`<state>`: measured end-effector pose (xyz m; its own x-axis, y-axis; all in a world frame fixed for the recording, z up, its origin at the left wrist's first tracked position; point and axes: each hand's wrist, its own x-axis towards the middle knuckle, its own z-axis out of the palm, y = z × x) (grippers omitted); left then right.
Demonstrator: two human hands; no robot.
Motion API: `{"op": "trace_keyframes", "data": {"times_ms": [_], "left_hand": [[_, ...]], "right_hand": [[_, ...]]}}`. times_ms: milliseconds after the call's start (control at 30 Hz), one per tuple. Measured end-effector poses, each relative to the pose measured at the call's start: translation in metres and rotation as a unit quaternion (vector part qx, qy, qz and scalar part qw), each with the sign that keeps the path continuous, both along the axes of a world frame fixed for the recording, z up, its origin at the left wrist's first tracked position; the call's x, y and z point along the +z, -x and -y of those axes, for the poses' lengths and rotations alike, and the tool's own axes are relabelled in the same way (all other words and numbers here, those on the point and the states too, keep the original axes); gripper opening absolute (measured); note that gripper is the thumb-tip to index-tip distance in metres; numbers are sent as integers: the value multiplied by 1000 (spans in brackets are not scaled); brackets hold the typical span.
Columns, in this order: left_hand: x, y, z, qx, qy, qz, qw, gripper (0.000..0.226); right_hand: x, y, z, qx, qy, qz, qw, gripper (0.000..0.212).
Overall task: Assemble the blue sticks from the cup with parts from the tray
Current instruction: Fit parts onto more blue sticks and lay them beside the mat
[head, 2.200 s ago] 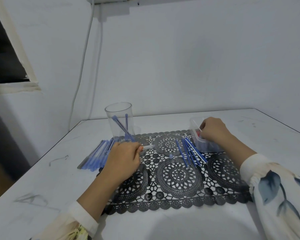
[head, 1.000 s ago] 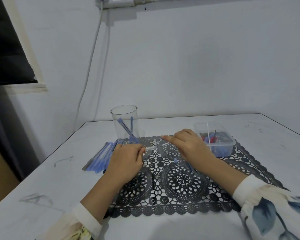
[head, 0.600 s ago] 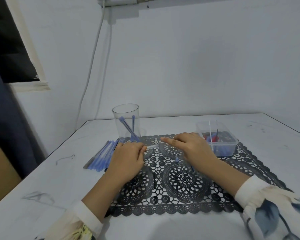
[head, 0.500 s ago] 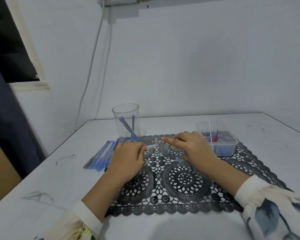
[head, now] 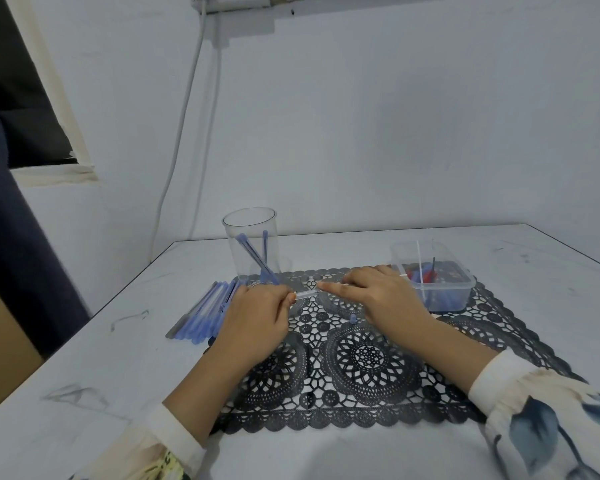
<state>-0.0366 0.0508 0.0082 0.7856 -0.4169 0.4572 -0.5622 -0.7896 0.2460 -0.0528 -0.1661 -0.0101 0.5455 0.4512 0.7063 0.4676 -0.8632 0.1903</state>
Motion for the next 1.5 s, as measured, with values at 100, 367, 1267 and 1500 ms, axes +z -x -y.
{"op": "trace_keyframes", "data": {"times_ms": [100,367,1267,1500], "left_hand": [[0,0,0,-2,3,2,1000,26],[-2,0,0,-8,-4,9,1000,25],[0,4,3,-5,-37,15,999,28],[1,7,7,-18,-45,23,999,26]], "right_hand": [[-1,-1,1,0,-5,5,1000,63],[-2,-1,-5,6,-29,3,1000,58],[-2,12,-26,-37,-153,-72,985,57],[4,23,-33,6,-211,-106,972,33]]}}
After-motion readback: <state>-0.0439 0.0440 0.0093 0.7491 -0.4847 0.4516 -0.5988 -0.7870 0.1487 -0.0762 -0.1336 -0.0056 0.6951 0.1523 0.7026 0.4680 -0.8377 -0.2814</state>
